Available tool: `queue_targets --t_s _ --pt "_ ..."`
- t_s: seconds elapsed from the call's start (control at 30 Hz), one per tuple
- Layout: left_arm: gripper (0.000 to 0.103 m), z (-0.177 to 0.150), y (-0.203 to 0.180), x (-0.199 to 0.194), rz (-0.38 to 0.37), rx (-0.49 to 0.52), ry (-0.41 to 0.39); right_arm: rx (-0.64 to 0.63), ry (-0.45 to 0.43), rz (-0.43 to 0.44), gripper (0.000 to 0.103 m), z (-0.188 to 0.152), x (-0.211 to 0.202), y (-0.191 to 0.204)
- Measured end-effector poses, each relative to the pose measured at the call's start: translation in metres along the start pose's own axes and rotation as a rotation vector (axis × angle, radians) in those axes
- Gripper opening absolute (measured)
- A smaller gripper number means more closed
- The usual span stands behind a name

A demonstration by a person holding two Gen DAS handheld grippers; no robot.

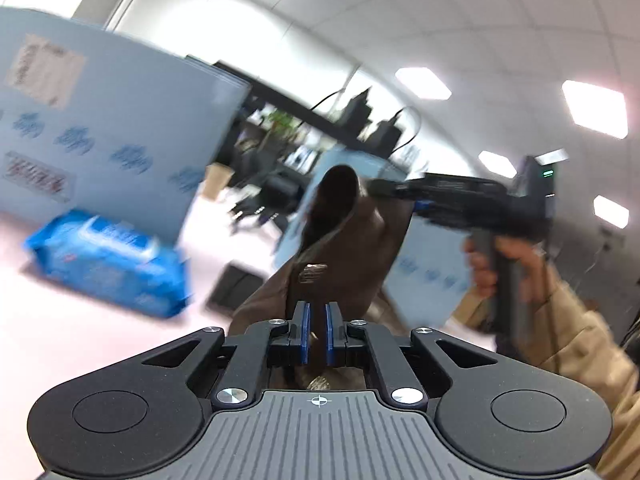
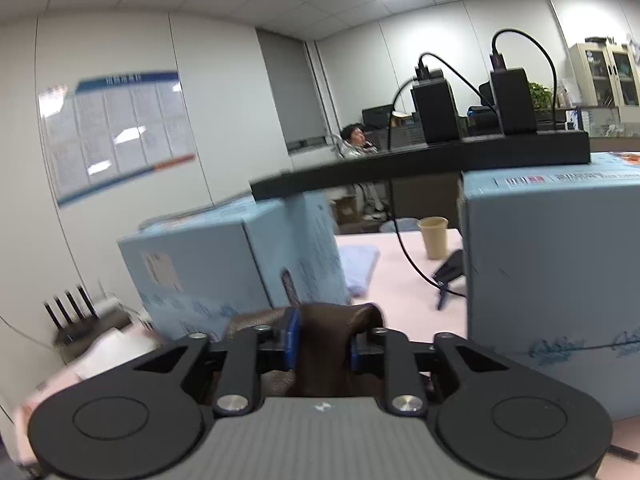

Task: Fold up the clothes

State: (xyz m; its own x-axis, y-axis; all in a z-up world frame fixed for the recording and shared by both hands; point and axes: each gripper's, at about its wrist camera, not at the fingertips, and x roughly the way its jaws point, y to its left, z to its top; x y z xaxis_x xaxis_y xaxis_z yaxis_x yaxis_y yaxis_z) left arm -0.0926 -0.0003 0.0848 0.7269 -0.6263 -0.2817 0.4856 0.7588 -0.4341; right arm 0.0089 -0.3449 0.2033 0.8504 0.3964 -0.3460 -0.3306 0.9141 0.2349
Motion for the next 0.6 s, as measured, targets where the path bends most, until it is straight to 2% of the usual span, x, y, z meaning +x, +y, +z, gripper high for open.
queue_targets --t_s 0.03,0.13,0.2,0.27,0.33,0.37,0.43,0.47,0.5,0.53,0.6 --pt "0.008 -0.004 0.006 -0.004 0.009 -0.001 0.024 -0.008 -0.012 -0.021 0.050 -0.008 -0.015 0.000" --pt "0.012 -0.021 0.023 -0.026 0.009 -0.020 0.093 -0.036 -0.015 -0.032 0.055 -0.021 -0.055 0.009" --pt "0.015 -0.033 0.034 -0.040 -0.012 -0.055 0.125 -0.041 0.035 0.076 0.060 -0.045 -0.095 0.020" --pt "0.017 -0.040 0.043 -0.051 -0.024 -0.090 0.158 -0.013 0.113 0.210 0.067 -0.075 -0.109 0.033" --pt "0.017 -0.049 0.050 -0.047 -0.024 -0.126 0.192 0.009 0.215 0.304 0.068 -0.099 -0.096 0.059" --pt "0.018 -0.051 0.056 -0.043 -0.024 -0.143 0.202 0.015 0.237 0.313 0.068 -0.105 -0.087 0.065" --pt "0.018 -0.063 0.062 -0.035 -0.032 -0.224 0.233 0.058 0.377 0.332 0.068 -0.138 -0.045 0.084" --pt "0.018 -0.068 0.062 -0.036 -0.049 -0.248 0.234 0.070 0.408 0.333 0.067 -0.143 -0.034 0.086" --pt "0.018 -0.072 0.062 -0.036 -0.069 -0.266 0.232 0.111 0.513 0.335 0.066 -0.159 -0.002 0.090" --pt "0.018 -0.075 0.062 -0.037 -0.085 -0.277 0.232 0.155 0.575 0.351 0.059 -0.167 0.016 0.091" --pt "0.018 -0.083 0.059 -0.045 -0.115 -0.279 0.235 0.225 0.618 0.418 0.042 -0.173 0.035 0.095"
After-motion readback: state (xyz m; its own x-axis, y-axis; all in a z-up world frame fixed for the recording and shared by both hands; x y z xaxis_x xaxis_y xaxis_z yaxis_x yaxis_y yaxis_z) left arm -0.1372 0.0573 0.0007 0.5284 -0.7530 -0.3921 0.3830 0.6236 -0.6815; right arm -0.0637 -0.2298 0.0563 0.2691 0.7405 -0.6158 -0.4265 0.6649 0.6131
